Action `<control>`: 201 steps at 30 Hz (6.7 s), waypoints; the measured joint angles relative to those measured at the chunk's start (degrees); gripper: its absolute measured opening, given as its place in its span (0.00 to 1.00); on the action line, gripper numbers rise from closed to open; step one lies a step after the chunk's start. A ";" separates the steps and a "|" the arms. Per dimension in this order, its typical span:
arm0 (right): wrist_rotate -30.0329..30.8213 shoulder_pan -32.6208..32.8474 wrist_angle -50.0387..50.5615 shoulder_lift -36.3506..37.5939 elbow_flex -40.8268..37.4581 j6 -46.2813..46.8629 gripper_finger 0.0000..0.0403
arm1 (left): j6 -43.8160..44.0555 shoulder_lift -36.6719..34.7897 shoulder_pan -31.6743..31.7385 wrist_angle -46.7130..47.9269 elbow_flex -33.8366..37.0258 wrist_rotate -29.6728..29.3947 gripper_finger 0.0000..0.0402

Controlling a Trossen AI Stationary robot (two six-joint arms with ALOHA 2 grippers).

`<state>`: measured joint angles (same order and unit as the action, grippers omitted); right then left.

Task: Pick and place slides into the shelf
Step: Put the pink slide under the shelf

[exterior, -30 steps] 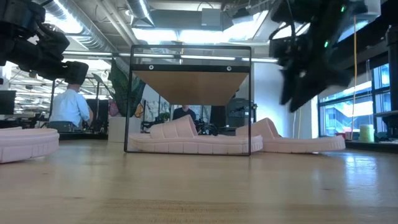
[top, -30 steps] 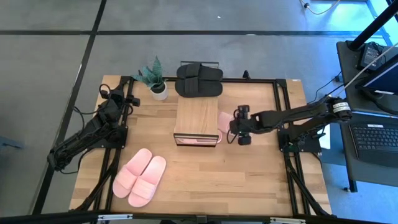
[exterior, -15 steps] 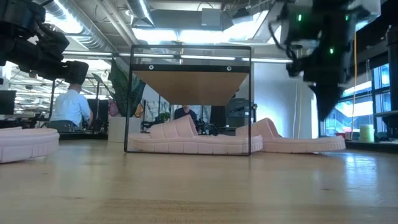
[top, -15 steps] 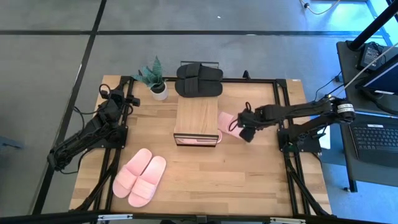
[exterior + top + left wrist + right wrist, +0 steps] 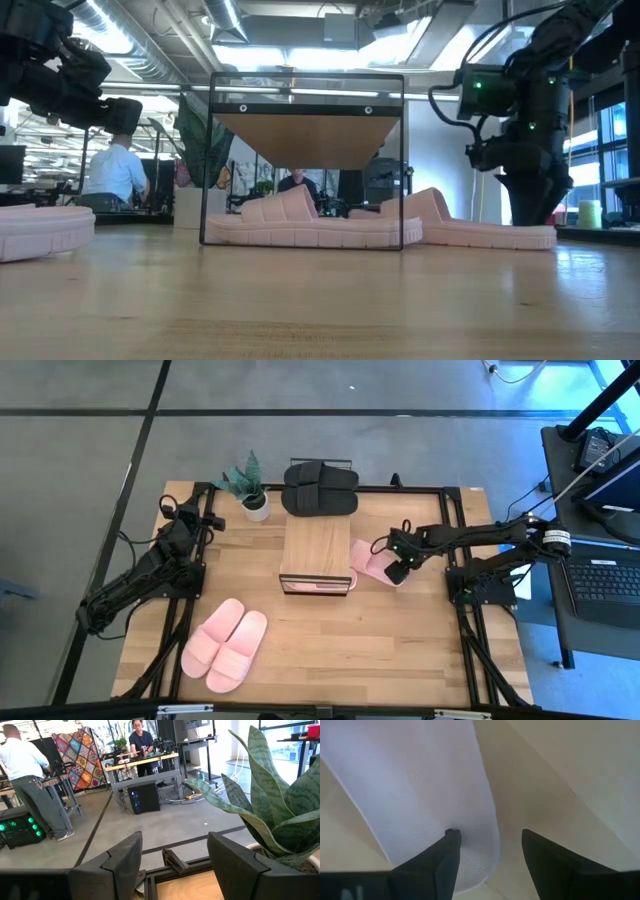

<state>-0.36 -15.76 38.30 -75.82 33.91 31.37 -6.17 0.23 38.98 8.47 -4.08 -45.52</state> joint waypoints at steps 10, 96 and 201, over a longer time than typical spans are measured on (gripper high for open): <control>-0.02 0.06 -2.51 -0.12 -0.38 -2.83 0.50 | 0.00 0.02 0.00 0.05 0.00 0.00 0.54; -9.45 -5.34 -25.96 -23.70 19.08 -30.36 0.03 | 0.13 0.01 0.00 0.11 0.00 0.00 0.54; 15.78 -4.69 -25.05 -3.24 10.05 -33.95 0.56 | -18.45 47.11 -60.20 3.17 -35.00 16.69 0.54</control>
<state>15.42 -20.45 13.25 -79.07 43.97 -2.58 -24.63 47.34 -21.22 11.64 -39.07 -28.83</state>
